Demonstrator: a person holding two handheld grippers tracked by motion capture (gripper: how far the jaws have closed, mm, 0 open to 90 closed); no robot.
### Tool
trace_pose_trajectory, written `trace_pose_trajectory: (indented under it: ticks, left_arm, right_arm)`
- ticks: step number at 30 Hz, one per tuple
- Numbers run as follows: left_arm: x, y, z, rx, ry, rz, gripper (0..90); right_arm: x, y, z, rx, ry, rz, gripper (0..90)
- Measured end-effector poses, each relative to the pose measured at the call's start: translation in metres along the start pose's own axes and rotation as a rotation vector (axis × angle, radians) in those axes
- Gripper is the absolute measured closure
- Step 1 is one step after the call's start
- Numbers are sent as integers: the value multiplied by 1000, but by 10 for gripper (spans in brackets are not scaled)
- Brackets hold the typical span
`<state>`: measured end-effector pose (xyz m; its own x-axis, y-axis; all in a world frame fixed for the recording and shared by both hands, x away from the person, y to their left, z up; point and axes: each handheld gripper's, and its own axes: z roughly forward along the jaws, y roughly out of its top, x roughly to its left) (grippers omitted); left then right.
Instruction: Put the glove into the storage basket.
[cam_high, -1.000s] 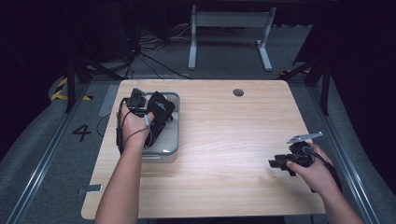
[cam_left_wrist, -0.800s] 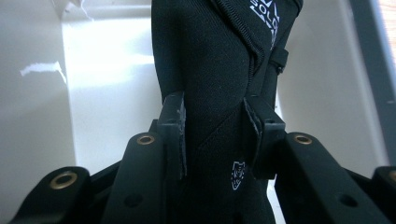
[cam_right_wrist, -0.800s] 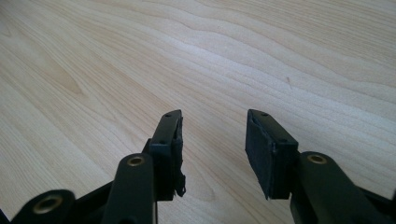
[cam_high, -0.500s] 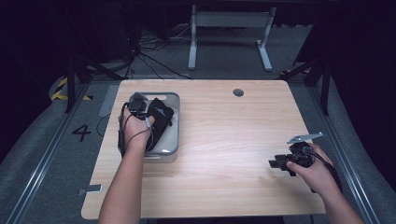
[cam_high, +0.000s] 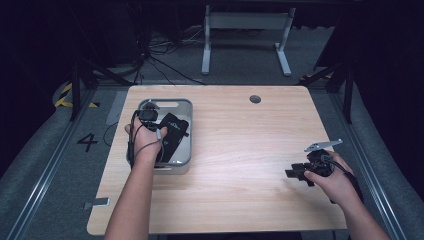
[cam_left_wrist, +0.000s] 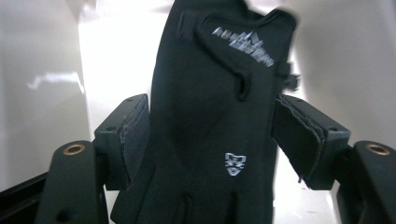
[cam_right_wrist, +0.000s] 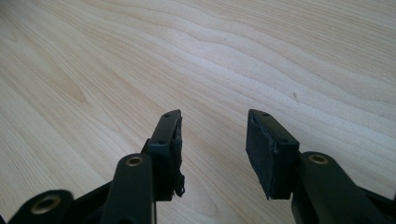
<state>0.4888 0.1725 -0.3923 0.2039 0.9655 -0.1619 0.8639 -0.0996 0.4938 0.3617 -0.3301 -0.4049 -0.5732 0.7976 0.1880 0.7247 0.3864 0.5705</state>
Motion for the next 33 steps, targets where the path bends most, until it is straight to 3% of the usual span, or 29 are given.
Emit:
trace_pose_trajectory:
  ticks: [7,13,18,24,28,31,33]
  left_arm:
    - [-19,-7,-35,-94,-29,80,301]
    - [-41,-22,-65,-122,-84,175,299]
    - [-57,-39,-84,-127,-209,244,312]
    - [-77,-61,-94,-119,-264,344,308]
    - [-86,-74,-97,-121,-315,389,307]
    - [-91,-84,-96,-108,-380,424,308]
    - [-93,-90,-95,-97,-392,446,315]
  right_arm:
    - [0,4,1,-4,5,-6,563]
    - [0,7,3,-1,7,-10,563]
    - [-1,7,1,-11,9,-9,558]
    - [-4,5,1,-7,10,-8,554]
    - [-7,2,0,-7,3,-7,551]
    - [-7,1,-1,-6,7,-8,547]
    - [-8,0,-1,-2,8,-7,547]
